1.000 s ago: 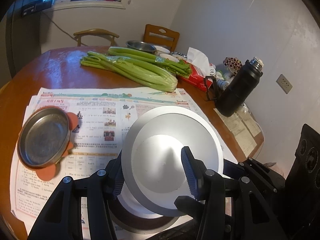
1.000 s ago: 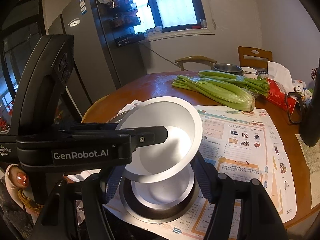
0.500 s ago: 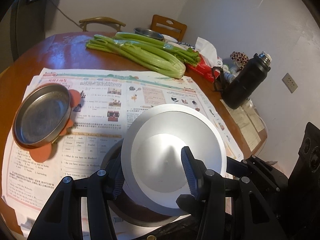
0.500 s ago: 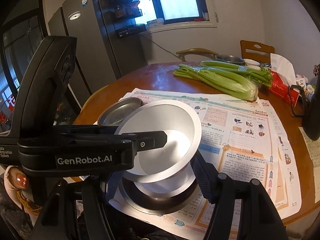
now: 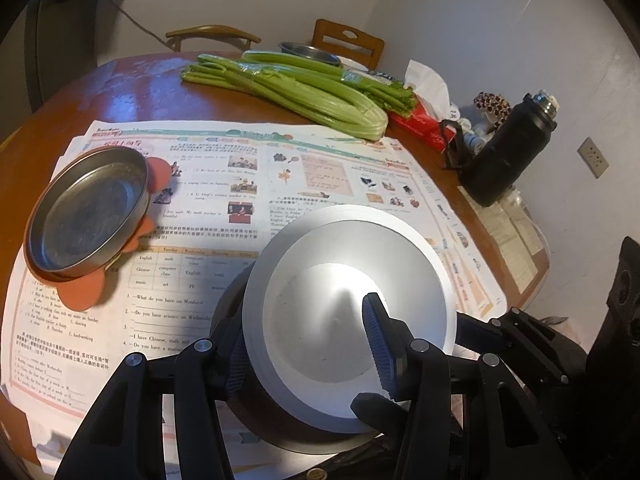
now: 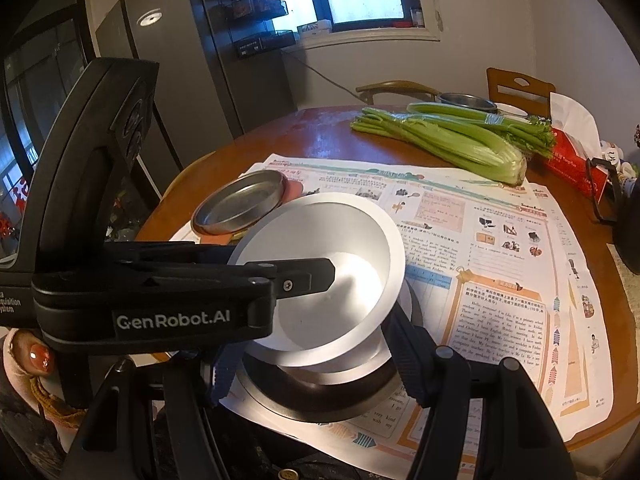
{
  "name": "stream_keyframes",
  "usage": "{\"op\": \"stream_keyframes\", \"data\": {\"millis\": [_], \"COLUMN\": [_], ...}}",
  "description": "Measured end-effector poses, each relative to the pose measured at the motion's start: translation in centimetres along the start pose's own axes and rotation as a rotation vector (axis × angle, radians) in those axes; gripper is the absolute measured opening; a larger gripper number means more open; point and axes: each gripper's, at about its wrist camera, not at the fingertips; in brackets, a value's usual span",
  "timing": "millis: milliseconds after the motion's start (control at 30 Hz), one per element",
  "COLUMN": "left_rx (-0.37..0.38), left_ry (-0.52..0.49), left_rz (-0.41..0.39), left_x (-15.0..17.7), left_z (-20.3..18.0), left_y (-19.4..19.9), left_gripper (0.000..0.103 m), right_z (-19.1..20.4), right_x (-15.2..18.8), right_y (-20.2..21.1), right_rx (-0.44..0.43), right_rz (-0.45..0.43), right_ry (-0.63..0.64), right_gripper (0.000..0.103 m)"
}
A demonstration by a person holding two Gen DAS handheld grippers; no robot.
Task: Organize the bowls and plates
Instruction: 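Lower the white bowl with the left tool into the steel bowl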
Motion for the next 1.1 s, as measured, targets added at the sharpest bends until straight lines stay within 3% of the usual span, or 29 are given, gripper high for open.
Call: {"op": "stream_keyframes", "data": {"millis": [1100], "left_rx": [-0.049], "left_ry": [0.004], "left_rz": [-0.012], "left_x": [0.5], "left_z": [1.1], "left_y": [-0.4], "left_gripper": [0.053], "right_z": [0.1], "right_x": [0.9], "right_y": [-1.5], "right_rx": [0.017], "right_rz": [0.036], "right_ry": [0.003], "right_gripper": [0.067]}}
Point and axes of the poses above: each gripper's, at about its wrist camera, not at the fingertips, and y roughly against the way its jaws point, z to its left, x to its underside, and after that the axes turned 10 degrees about y, right-handed
